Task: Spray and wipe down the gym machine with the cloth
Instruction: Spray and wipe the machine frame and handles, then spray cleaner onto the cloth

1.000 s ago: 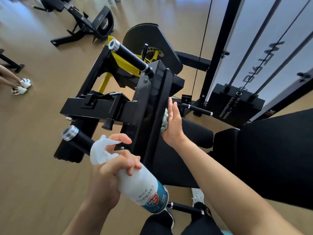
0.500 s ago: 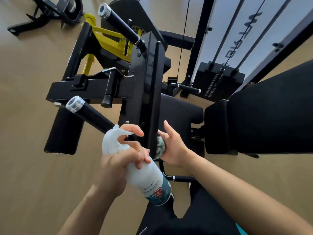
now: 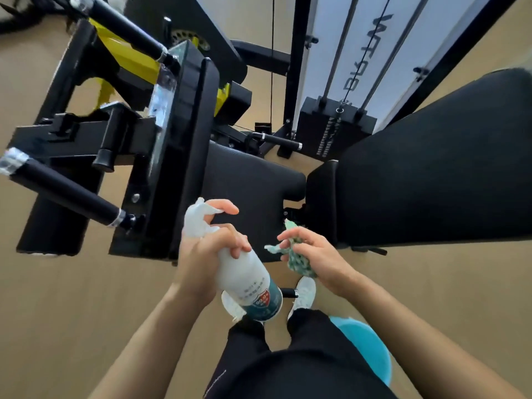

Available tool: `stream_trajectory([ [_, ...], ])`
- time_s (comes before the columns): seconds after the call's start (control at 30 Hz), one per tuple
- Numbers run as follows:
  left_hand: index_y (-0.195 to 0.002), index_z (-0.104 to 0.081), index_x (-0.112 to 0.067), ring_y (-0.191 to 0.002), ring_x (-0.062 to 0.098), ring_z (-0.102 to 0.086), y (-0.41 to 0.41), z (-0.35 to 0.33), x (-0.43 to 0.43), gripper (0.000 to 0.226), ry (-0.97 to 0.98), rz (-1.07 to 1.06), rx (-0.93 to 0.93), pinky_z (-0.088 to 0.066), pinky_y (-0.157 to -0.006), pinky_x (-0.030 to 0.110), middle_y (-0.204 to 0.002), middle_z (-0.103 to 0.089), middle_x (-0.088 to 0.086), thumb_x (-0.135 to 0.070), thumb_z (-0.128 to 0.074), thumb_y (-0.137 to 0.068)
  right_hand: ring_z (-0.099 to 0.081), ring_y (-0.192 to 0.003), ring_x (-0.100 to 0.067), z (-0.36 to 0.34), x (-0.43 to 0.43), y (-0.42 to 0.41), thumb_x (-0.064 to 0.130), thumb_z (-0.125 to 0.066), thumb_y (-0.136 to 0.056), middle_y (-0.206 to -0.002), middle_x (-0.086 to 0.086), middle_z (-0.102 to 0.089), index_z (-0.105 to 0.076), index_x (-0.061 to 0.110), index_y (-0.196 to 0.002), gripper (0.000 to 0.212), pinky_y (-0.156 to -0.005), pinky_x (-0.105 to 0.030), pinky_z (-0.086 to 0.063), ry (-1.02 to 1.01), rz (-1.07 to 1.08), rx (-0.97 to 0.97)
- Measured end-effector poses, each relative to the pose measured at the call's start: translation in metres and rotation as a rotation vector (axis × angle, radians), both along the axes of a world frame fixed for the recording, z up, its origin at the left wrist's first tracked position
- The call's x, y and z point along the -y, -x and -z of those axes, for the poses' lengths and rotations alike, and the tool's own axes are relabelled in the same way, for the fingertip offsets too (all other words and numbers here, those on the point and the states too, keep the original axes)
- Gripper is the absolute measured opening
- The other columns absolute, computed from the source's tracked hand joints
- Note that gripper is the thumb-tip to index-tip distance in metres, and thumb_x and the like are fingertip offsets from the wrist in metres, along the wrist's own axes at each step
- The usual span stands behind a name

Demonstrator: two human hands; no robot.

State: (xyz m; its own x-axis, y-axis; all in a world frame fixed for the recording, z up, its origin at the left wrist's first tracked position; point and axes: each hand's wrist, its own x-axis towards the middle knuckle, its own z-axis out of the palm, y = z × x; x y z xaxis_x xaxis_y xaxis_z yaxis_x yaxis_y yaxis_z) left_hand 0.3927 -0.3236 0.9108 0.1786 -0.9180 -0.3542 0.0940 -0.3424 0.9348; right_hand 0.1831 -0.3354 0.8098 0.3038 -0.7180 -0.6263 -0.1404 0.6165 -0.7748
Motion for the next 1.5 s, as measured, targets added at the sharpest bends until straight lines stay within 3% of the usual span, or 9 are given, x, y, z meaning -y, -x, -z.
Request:
stream_trajectory([
  [0.17,-0.103,-0.060,-0.015,-0.064,0.024,-0.060,0.063,0.015,0.017,0.041,-0.042,0.060,-0.006,-0.056,-0.074,0.037,-0.051,-0.052,0.004,-0.005,-0.053,-0.063,-0.065,-0.112,-0.007,-0.017,-0.014,0.052,0.028,-0.063,-0.082,-0.126,0.012,-0.065,-0.068,0.037,-0.117,0.037,-0.088,-0.028,-0.057,0.123,-0.043,-0.033],
  [0.27,-0.099,-0.062,-0.024,-0.066,0.027,-0.061,0.096,0.024,0.027,0.041,-0.055,0.137,-0.012,-0.055,-0.072,0.043,-0.054,-0.052,0.004,-0.007,-0.055,-0.063,-0.061,-0.121,-0.007,-0.021,-0.015,0.071,0.024,-0.070,-0.087,-0.124,0.015,-0.062,-0.064,0.043,-0.123,0.041,-0.099,-0.036,-0.060,0.184,-0.111,-0.075],
  [0.4,-0.086,-0.068,-0.035,-0.069,0.030,-0.061,0.128,0.034,0.041,0.037,-0.078,0.233,-0.023,-0.057,-0.073,0.051,-0.059,-0.054,0.004,-0.011,-0.058,-0.060,-0.060,-0.118,0.000,-0.024,-0.015,0.092,0.018,-0.074,-0.091,-0.126,0.015,-0.057,-0.056,0.054,-0.124,0.052,-0.094,-0.025,-0.059,0.181,-0.131,-0.107],
  [0.53,-0.100,-0.068,-0.021,-0.068,0.026,-0.063,0.152,0.042,0.059,0.038,-0.130,0.302,-0.149,-0.057,-0.074,0.046,-0.059,-0.054,0.004,-0.009,-0.058,-0.065,-0.066,-0.115,-0.012,-0.022,-0.027,0.106,0.040,-0.090,-0.079,-0.120,0.009,-0.064,-0.057,0.042,-0.128,0.059,-0.095,-0.036,-0.062,0.159,-0.179,-0.200],
  [0.7,-0.109,-0.072,-0.017,-0.070,0.023,-0.065,0.191,0.042,0.075,0.036,-0.136,0.438,-0.212,-0.059,-0.068,0.040,-0.073,-0.063,0.009,-0.006,-0.063,-0.076,-0.074,-0.099,-0.017,-0.025,-0.046,0.113,0.046,-0.095,-0.065,-0.105,0.004,-0.073,-0.065,0.035,-0.115,0.059,-0.086,-0.043,-0.065,0.157,0.087,-0.334],
  [0.83,-0.104,-0.067,-0.014,-0.091,0.030,-0.071,0.217,0.045,0.086,0.029,-0.062,0.456,-0.198,-0.065,-0.078,0.045,-0.107,-0.066,0.014,-0.020,-0.073,-0.076,-0.070,-0.090,0.006,-0.042,-0.052,0.109,0.032,-0.095,-0.073,-0.098,0.010,-0.071,-0.061,0.037,-0.104,0.046,-0.071,-0.014,-0.058,0.132,0.289,-0.458],
  [1.0,-0.102,-0.067,-0.015,-0.080,0.015,-0.068,0.232,0.053,0.098,0.025,0.029,0.608,-0.139,-0.061,-0.081,0.051,-0.088,-0.071,-0.009,-0.025,-0.073,-0.079,-0.071,-0.081,0.005,-0.052,-0.054,0.102,0.030,-0.091,-0.077,-0.093,0.010,-0.074,-0.063,0.035,-0.098,0.035,-0.065,-0.010,-0.055,0.115,0.465,-0.514],
  [1.2,-0.112,-0.068,-0.020,-0.084,0.008,-0.065,0.244,0.048,0.119,0.032,0.016,0.727,-0.206,-0.056,-0.081,0.032,-0.109,-0.073,-0.004,-0.023,-0.067,-0.080,-0.076,-0.080,-0.006,-0.054,-0.050,0.093,0.033,-0.092,-0.076,-0.091,0.004,-0.078,-0.069,0.030,-0.100,0.034,-0.074,-0.025,-0.063,0.111,0.617,-0.525],
  [1.5,-0.088,-0.060,-0.007,-0.071,0.019,-0.054,0.273,0.037,0.127,0.008,-0.034,0.871,-0.179,-0.048,-0.068,0.036,-0.076,-0.057,0.002,-0.014,-0.061,-0.083,-0.076,-0.082,-0.004,-0.056,-0.051,0.102,0.034,-0.093,-0.075,-0.094,0.006,-0.079,-0.069,0.031,-0.104,0.037,-0.070,-0.020,-0.061,0.131,0.741,-0.570],
])
